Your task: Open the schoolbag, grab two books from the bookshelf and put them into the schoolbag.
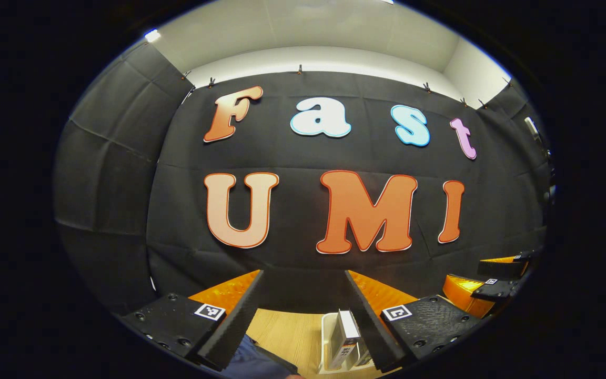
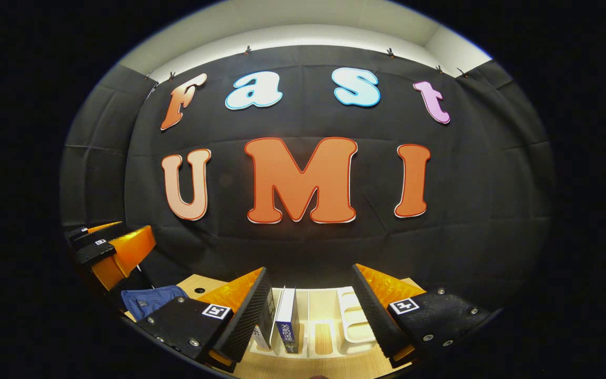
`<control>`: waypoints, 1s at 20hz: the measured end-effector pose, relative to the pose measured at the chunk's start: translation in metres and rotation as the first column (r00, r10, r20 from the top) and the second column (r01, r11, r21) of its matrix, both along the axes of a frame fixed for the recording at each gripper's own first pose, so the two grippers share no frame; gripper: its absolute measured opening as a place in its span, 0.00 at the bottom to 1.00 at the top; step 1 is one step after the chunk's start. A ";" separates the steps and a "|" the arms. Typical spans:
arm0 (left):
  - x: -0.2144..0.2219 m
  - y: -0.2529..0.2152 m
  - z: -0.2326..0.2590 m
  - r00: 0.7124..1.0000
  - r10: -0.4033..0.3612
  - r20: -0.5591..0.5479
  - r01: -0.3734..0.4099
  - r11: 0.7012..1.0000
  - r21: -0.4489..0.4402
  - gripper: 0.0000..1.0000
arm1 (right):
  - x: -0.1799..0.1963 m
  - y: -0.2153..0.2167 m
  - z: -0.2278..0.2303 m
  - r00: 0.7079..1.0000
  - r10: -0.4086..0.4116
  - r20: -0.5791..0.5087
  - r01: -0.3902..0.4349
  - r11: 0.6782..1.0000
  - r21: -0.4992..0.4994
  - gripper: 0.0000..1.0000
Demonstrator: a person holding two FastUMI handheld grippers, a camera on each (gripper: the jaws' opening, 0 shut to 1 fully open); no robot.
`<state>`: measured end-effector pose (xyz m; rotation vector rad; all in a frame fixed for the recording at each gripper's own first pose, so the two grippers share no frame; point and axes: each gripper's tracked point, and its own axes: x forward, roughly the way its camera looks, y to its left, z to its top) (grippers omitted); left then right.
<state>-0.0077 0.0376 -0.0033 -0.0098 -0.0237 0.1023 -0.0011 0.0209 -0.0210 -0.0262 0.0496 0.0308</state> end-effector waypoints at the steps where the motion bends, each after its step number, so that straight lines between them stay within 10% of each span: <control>1: 0.000 0.000 -0.004 1.000 -0.001 -0.006 0.001 1.000 -0.001 0.93 | 0.001 -0.001 -0.001 1.000 -0.002 -0.002 0.002 1.000 -0.005 0.93; 20: -0.008 0.005 -0.081 0.980 0.031 -0.195 -0.020 0.998 0.058 0.93 | 0.004 -0.023 -0.038 0.998 -0.005 -0.070 0.003 1.000 -0.028 0.93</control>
